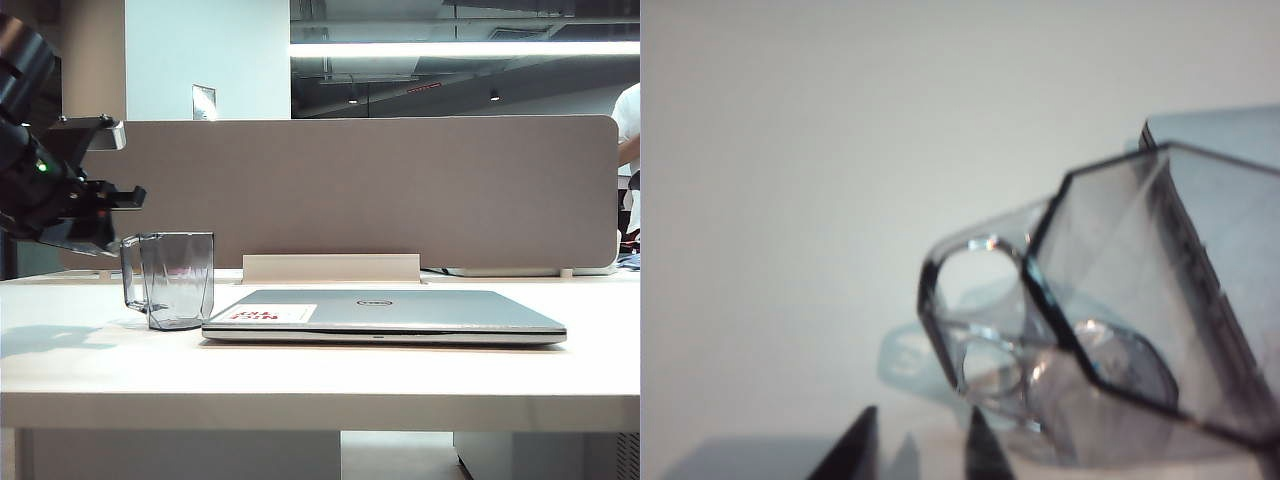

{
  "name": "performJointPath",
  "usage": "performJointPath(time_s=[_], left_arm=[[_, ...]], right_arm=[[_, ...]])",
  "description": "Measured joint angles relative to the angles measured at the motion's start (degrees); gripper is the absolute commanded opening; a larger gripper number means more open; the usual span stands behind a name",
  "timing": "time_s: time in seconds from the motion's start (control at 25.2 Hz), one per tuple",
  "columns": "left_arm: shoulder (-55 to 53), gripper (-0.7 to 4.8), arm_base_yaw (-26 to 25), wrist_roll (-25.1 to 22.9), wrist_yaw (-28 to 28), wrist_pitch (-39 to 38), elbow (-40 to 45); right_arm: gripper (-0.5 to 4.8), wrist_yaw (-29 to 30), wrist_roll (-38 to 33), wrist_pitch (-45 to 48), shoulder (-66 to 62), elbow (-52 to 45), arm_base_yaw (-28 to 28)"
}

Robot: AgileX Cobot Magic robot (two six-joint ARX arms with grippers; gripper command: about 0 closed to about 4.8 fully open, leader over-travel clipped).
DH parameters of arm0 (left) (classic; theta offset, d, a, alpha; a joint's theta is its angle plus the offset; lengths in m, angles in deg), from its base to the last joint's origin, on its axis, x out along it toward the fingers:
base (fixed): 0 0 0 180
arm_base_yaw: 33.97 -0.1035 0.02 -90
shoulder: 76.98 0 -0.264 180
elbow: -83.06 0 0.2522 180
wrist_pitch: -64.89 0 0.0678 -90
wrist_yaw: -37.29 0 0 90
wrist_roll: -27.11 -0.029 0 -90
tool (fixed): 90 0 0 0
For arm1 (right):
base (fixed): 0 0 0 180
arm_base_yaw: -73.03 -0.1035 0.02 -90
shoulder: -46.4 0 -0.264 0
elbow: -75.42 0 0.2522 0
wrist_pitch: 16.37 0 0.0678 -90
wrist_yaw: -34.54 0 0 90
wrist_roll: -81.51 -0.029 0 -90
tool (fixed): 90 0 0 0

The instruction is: Pick up the water cup and place it on the left side of the laptop.

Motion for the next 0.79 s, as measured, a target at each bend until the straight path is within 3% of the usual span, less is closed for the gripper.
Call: performJointPath(time_s=[0.04,0.16,0.52,0.79], left_arm=[[0.74,0.16,0.0,-0.72,0.0,-1.62,0.0],[3.67,0.16,0.04,-2.25,-0.11,-6.25,0.63],[15.93,-0.06,0.44,-3.48,-0.07,-5.27,9.9],[27.34,-0.06,0.46,-3.37,-0.02,-7.39,12.11]], right_arm=[[-0.05,-0.55,0.0,0.0,0.0,-0.02,0.0],[-0.05,-6.16,0.0,0.0,0.0,-0.02,0.0],[-0.05,-24.37,2.78,-0.33,0.0,0.0,0.04],[-0.05,-23.52,3.3,-0.9,0.0,-0.02,0.04]])
